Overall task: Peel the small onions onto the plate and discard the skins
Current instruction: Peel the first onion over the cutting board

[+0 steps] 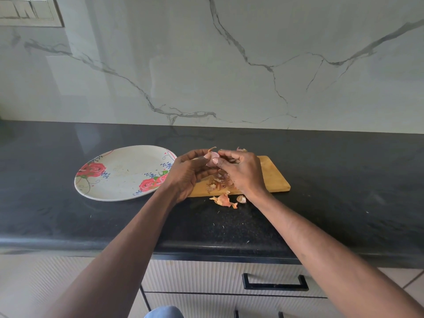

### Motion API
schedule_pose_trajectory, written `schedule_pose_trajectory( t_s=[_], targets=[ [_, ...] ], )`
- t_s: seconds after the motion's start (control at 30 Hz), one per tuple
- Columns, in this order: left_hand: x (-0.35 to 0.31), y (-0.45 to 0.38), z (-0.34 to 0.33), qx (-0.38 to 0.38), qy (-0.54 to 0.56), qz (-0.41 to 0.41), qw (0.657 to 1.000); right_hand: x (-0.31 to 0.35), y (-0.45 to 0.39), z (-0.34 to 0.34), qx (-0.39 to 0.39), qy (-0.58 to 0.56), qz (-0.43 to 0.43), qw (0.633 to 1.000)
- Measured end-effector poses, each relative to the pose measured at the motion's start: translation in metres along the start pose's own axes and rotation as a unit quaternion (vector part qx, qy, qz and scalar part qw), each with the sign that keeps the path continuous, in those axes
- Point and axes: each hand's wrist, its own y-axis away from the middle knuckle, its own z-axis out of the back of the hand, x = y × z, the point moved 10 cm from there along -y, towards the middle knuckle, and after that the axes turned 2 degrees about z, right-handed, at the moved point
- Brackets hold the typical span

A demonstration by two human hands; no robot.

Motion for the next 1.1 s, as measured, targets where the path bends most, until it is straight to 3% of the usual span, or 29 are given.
schedule_pose_trajectory(
  t_s=[0.4, 0.87, 1.1],
  targets=[
    [0.001, 0.001, 0.0, 0.004, -0.029, -0.017, 0.999, -0.002, 0.003, 0.001, -0.012, -0.052, -0.017, 0.998],
    [0.0, 0.0, 0.001, 0.0, -0.044, -0.023, 0.999, 0.0, 0.006, -0.001, -0.067, 0.042, -0.001, 0.997],
    [0.001, 0.001, -0.003, 0.014, -0.016, -0.017, 1.0, -0.014, 0.001, 0.006, -0.058, -0.007, -0.061, 0.996]
  ],
)
